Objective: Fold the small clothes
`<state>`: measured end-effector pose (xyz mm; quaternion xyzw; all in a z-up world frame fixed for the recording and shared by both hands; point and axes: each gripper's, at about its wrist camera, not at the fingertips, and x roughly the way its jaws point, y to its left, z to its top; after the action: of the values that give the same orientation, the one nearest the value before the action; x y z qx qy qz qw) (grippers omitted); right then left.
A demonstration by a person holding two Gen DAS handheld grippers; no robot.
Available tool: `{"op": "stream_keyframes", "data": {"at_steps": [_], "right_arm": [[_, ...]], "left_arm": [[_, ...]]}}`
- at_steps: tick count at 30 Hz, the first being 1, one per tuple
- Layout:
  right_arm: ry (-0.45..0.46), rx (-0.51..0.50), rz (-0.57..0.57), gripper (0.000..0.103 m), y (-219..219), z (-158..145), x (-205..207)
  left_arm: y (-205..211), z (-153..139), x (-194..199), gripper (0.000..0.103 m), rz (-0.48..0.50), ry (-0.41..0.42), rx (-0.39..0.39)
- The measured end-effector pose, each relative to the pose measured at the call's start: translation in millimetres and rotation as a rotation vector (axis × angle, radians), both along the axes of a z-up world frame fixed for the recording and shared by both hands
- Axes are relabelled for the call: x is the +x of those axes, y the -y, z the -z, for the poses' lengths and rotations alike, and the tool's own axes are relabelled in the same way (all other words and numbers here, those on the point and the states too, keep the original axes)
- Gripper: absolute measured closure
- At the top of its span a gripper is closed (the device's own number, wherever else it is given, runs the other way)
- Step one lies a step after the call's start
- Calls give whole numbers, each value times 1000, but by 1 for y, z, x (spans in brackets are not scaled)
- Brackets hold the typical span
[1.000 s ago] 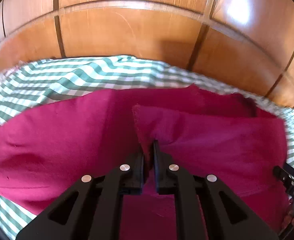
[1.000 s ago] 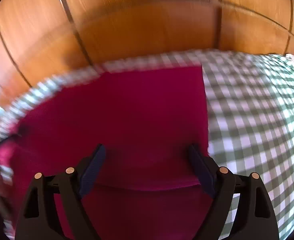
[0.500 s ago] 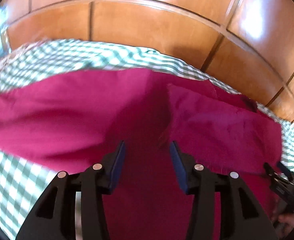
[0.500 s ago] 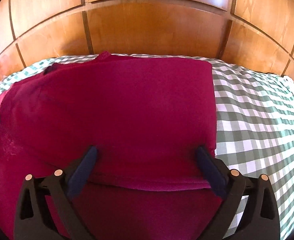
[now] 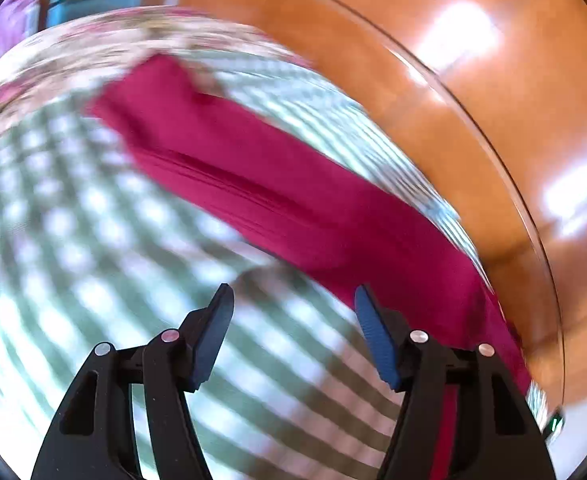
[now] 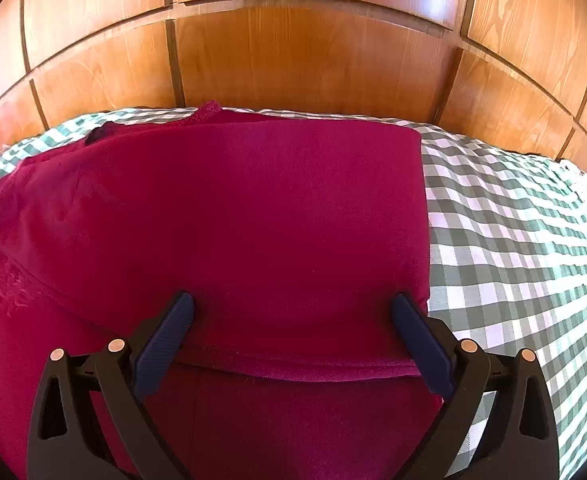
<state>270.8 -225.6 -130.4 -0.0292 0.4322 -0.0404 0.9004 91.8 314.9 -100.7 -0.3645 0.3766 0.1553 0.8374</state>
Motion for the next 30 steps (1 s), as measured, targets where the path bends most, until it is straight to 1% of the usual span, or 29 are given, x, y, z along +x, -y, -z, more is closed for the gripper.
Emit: {"op": "stream_keyframes", "data": {"at_steps": [1, 2, 4, 6, 10, 12, 14, 15, 16, 18, 21, 23, 24, 25, 27, 28, 30], "right_arm": [[1, -3, 0, 5, 0, 0, 0], [1, -4, 0, 5, 0, 0, 0], [2, -6, 0, 5, 0, 0, -1], [2, -7, 0, 5, 0, 0, -1], [3, -9, 0, 5, 0, -1, -1], [4, -12, 2, 5, 0, -1, -1], [4, -16, 3, 4, -1, -1, -1], [4, -18, 3, 4, -1, -1, -1], [4, -19, 4, 4, -1, -1, -1], [4, -19, 4, 4, -1, -1, -1], [6, -20, 4, 4, -1, -1, -1], [6, -21, 4, 4, -1, -1, -1], [6, -22, 4, 4, -1, -1, -1], [6, -22, 4, 4, -1, -1, -1], [6, -21, 4, 4, -1, -2, -2], [7, -22, 5, 4, -1, -1, -2], [7, -22, 4, 4, -1, -1, -2]], "left_arm": [[-13, 2, -4, 49, -34, 3, -14], [-32, 5, -9, 51, -79, 5, -40], [-58, 9, -13, 53, -155, 5, -73], [-80, 11, -15, 53, -216, 9, -84], [-118, 22, -6, 53, -272, -26, -113], [-124, 26, -2, 54, -283, -28, -117], [-130, 24, 9, 68, -288, -34, -80], [-130, 23, 16, 89, -262, -41, -62], [-129, 21, 22, 95, -238, -49, -56], [-127, 15, 30, 96, -216, -39, -33], [-106, -9, 43, 96, -131, 45, -19], [-78, -31, 51, 96, -49, 123, -20], [-62, -42, 56, 96, -9, 159, -16], [-38, -57, 64, 96, 52, 206, -3], [-5, -74, 72, 96, 141, 258, 3], [20, -83, 79, 96, 201, 285, 8], [65, -93, 89, 96, 299, 313, 18]]}}
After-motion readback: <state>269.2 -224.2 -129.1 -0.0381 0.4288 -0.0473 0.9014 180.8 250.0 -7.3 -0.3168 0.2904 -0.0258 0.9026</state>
